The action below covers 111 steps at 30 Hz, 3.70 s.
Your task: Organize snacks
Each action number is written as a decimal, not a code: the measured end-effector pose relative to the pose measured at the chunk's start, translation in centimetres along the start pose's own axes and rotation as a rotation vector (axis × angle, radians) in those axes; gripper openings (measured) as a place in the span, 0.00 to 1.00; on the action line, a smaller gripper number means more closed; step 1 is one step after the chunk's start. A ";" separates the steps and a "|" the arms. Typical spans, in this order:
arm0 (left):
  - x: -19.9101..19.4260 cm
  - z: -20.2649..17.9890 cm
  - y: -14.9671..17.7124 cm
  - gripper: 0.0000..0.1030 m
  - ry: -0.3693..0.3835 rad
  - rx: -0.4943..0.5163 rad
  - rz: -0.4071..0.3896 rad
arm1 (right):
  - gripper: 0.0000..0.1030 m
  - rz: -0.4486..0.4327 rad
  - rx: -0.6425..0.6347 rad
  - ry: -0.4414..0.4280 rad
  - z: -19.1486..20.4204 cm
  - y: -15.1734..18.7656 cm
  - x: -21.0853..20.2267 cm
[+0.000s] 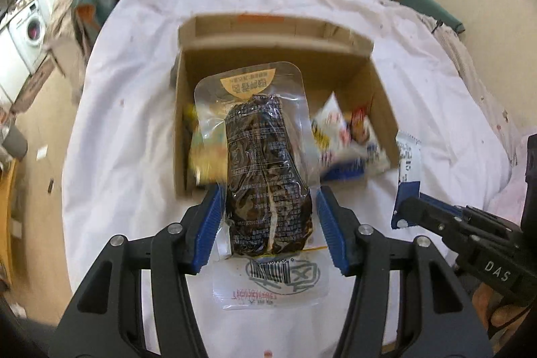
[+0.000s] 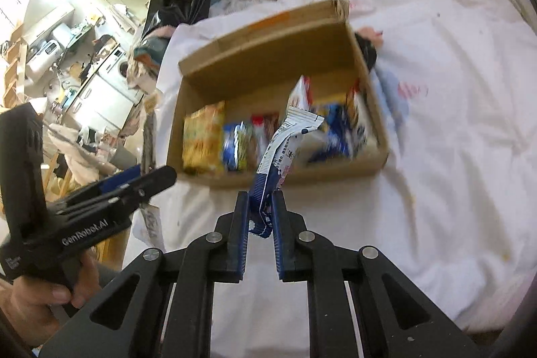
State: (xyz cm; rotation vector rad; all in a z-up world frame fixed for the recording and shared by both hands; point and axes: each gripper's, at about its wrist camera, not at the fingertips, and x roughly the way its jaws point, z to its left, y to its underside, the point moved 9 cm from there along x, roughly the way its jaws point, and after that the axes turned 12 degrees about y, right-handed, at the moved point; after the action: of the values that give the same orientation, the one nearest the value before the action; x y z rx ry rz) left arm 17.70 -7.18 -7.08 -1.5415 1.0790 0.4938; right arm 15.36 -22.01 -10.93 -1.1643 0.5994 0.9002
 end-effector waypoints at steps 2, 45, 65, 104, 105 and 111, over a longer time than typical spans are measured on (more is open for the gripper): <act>0.6 -1.0 -2.6 0.51 0.000 0.020 -0.009 | 0.13 -0.016 0.000 0.009 -0.7 -1.6 -0.1; 9.5 -0.1 -8.1 0.79 -0.097 0.072 0.027 | 0.69 -0.015 0.014 0.142 -3.6 -7.6 5.4; 0.1 3.9 -2.5 1.00 -0.136 -0.028 -0.107 | 0.97 -0.111 0.098 0.069 -3.0 -4.6 -1.8; -4.0 4.6 3.6 1.00 -0.149 -0.063 -0.297 | 1.00 -0.343 -0.163 0.291 1.4 -0.6 -3.0; -3.9 4.7 3.7 1.00 -0.151 -0.064 -0.294 | 1.00 -0.345 -0.162 0.289 1.4 -0.6 -3.1; -3.7 4.8 3.7 1.00 -0.154 -0.067 -0.287 | 1.00 -0.345 -0.163 0.288 1.4 -0.6 -3.1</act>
State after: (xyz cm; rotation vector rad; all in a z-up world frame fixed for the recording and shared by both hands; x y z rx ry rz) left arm 13.90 -1.18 -7.52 -1.6565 0.7150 0.4453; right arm 14.18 -21.61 -7.64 -1.5065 0.5399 0.4958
